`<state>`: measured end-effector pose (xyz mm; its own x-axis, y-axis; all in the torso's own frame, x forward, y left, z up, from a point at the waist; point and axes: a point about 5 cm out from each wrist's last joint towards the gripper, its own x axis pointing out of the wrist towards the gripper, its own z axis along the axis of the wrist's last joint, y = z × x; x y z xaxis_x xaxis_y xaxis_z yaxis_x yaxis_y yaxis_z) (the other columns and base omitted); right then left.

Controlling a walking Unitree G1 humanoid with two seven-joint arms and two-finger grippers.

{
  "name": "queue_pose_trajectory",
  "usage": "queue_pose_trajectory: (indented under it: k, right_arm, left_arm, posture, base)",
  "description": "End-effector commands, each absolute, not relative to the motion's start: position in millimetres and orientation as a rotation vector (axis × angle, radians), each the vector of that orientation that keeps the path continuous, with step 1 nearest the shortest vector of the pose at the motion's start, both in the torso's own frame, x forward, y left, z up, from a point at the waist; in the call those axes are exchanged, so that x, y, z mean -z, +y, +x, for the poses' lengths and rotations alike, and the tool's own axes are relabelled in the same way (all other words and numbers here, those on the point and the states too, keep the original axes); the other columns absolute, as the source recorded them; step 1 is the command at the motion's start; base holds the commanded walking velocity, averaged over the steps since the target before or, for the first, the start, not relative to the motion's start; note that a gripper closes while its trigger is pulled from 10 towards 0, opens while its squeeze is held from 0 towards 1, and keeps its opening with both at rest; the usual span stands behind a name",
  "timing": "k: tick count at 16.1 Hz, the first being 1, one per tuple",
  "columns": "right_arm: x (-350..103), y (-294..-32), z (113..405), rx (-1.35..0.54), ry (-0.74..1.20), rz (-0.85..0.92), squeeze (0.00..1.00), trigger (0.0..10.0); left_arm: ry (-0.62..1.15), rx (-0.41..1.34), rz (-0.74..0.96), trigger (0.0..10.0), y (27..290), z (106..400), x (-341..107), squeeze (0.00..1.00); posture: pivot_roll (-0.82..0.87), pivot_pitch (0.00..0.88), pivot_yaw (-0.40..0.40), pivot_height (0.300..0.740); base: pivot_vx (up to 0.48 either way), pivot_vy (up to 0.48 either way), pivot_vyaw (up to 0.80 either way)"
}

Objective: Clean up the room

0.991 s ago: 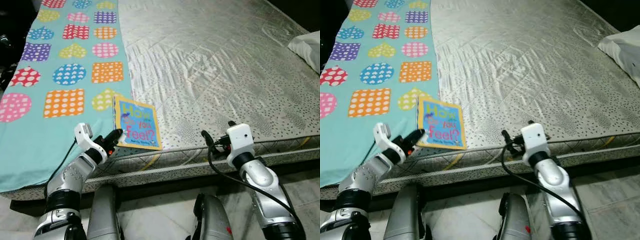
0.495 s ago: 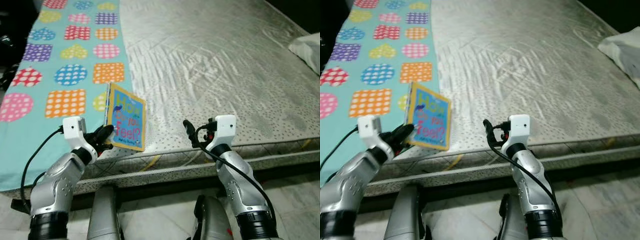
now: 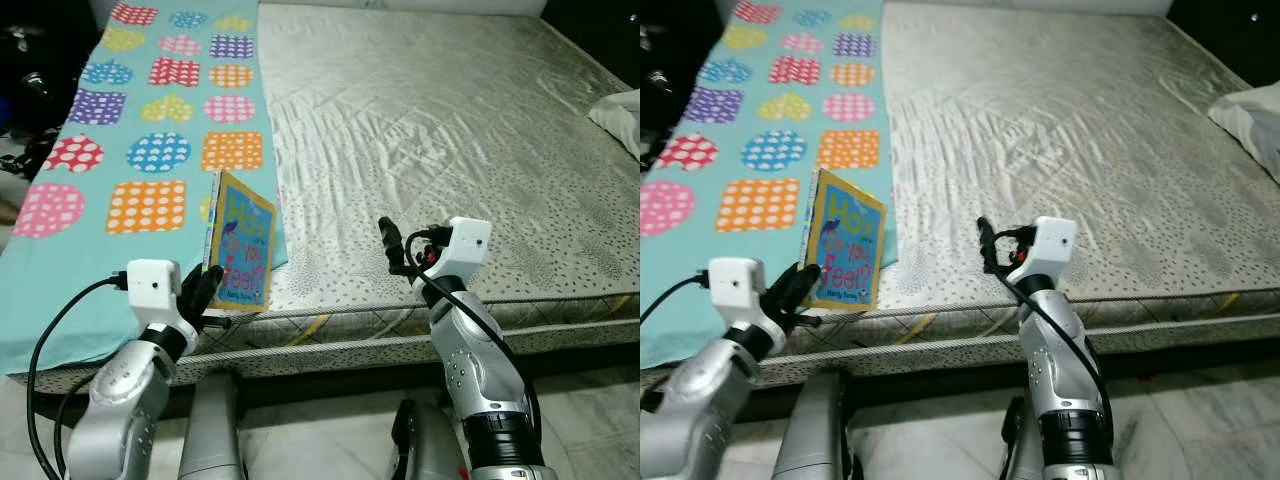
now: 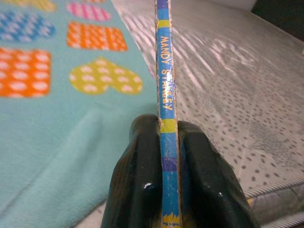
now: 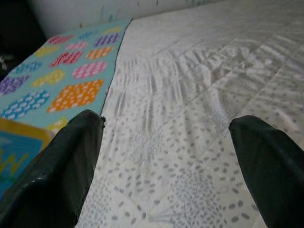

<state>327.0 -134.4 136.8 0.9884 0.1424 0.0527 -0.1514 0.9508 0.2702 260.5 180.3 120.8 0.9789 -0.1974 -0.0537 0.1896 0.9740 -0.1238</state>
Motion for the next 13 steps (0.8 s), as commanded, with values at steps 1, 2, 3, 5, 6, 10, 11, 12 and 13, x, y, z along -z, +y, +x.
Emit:
queue_pose_trajectory:
  k: [1, 2, 3, 5, 6, 10, 11, 12, 13]
  right_arm:
    - [-136, -139, 328, -0.131, -0.034, 0.274, 0.00, 10.0]
    - [-136, -139, 328, -0.130, -0.037, 0.275, 0.00, 10.0]
    - [-137, -138, 329, -0.130, -0.041, 0.274, 0.00, 10.0]
    - [-137, -135, 330, -0.139, -0.048, 0.277, 0.00, 10.0]
    - [-136, -137, 331, -0.129, -0.047, 0.282, 0.00, 10.0]
    - [-135, -135, 333, -0.111, -0.049, 0.301, 0.00, 10.0]
    - [-136, -134, 333, -0.111, -0.051, 0.306, 0.00, 10.0]
    - [-137, -133, 332, -0.114, -0.053, 0.303, 0.00, 10.0]
    - [-136, -133, 332, -0.113, -0.052, 0.304, 0.00, 10.0]
  left_arm:
    - [-0.025, 0.169, -0.043, 0.0, 183, 259, -135, 0.00]
    - [-0.049, 0.144, -0.017, 0.0, 185, 257, -138, 0.00]
    - [-0.059, 0.116, -0.002, 0.0, 188, 256, -138, 0.00]
    - [-0.083, 0.073, 0.044, 0.0, 193, 255, -140, 0.00]
    - [-0.091, 0.065, 0.058, 0.0, 192, 255, -141, 0.00]
    - [-0.120, 0.092, 0.126, 8.2, 185, 255, -146, 0.00]
    - [-0.119, 0.092, 0.121, 10.0, 182, 254, -145, 0.00]
    - [-0.120, 0.093, 0.116, 10.0, 180, 253, -145, 0.00]
    - [-0.114, 0.090, 0.106, 10.0, 179, 253, -142, 0.00]
  posture:
    - [0.05, 0.011, -0.051, 0.537]
    - [0.05, 0.008, -0.051, 0.542]
    - [0.05, 0.005, -0.053, 0.552]
    - [0.05, 0.000, -0.050, 0.572]
    - [0.06, 0.000, -0.046, 0.582]
    - [0.06, 0.006, -0.035, 0.617]
    - [0.06, 0.018, -0.034, 0.632]
    - [0.05, 0.023, -0.036, 0.647]
    - [0.05, 0.027, -0.037, 0.662]
  base:
    - [0.000, 0.000, 0.00]
    - [0.000, 0.000, 0.00]
    - [0.000, 0.000, 0.00]
    - [0.000, 0.000, 0.00]
    - [0.000, 0.000, 0.00]
    - [0.000, 0.000, 0.00]
    - [0.000, 0.000, 0.00]
    - [0.000, 0.000, 0.00]
    - [0.000, 0.000, 0.00]
